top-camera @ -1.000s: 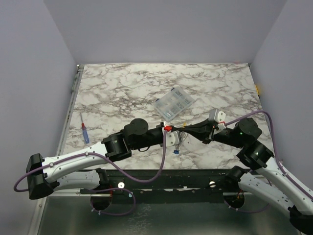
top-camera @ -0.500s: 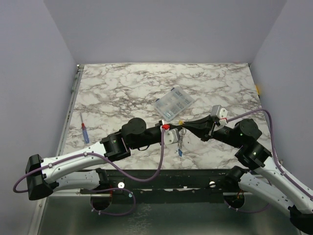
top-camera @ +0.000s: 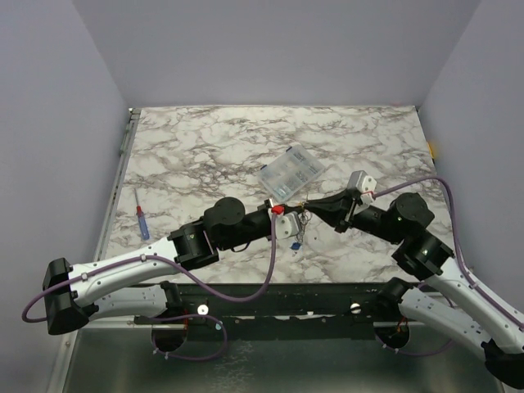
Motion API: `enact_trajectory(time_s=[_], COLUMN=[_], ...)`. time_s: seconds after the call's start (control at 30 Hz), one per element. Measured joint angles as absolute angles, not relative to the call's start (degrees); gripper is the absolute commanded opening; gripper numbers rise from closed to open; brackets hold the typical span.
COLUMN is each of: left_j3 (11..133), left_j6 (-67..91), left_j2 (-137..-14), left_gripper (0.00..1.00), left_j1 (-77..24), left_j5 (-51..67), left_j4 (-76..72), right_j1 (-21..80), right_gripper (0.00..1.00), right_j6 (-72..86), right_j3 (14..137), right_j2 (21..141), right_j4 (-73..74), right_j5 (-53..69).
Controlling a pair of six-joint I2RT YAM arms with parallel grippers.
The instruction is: Put the keys on the keyring
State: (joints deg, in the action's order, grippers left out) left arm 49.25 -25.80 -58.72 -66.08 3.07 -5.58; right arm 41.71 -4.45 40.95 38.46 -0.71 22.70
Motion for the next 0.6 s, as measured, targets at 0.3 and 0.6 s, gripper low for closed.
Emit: enact_trajectory(time_s=[0.3,0.6], left_j3=[48.77,47.79], left_j6=[-26.65,-27.29], left_j2=[-57.25,-57.28], left_gripper=[0.0,0.0], left_j1=[-66.41,-66.52], left_j5=[-0.1,-2.15], left_j4=[-5.06,-3.75], right_j1=[41.63,41.63], right_gripper=[0.01,0.01], right_j6=[-5.61,-6.09], right_j3=[41.95,43.09], right_j2=[40.42,43.2], right_j4=[4.4,7.09], right_j5=[22.35,22.61])
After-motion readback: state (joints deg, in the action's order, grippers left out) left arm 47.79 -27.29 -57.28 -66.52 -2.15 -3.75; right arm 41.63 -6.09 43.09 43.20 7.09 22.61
